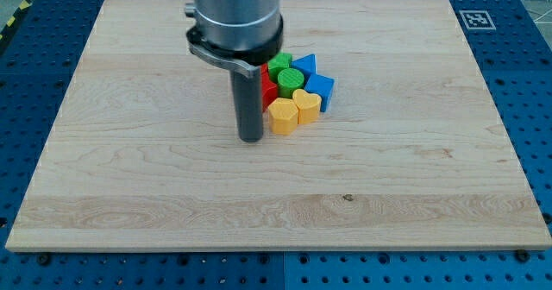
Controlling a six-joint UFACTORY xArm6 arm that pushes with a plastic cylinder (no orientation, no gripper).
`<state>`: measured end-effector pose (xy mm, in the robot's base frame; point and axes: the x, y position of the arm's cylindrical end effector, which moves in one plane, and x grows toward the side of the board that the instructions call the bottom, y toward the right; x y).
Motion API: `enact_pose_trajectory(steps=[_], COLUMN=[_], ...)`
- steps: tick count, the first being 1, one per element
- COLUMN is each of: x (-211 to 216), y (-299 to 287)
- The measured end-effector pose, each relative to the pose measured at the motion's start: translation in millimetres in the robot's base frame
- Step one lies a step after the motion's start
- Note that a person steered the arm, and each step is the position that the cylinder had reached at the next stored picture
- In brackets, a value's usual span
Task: Move the yellow hexagon slightly up
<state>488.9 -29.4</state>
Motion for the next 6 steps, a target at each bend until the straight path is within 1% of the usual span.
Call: enact_pose_trajectory(steps=[1, 2, 4, 6], x=[5.4, 5.4, 4.8, -14.6], y=[42.3, 57.3, 26.3, 26.3])
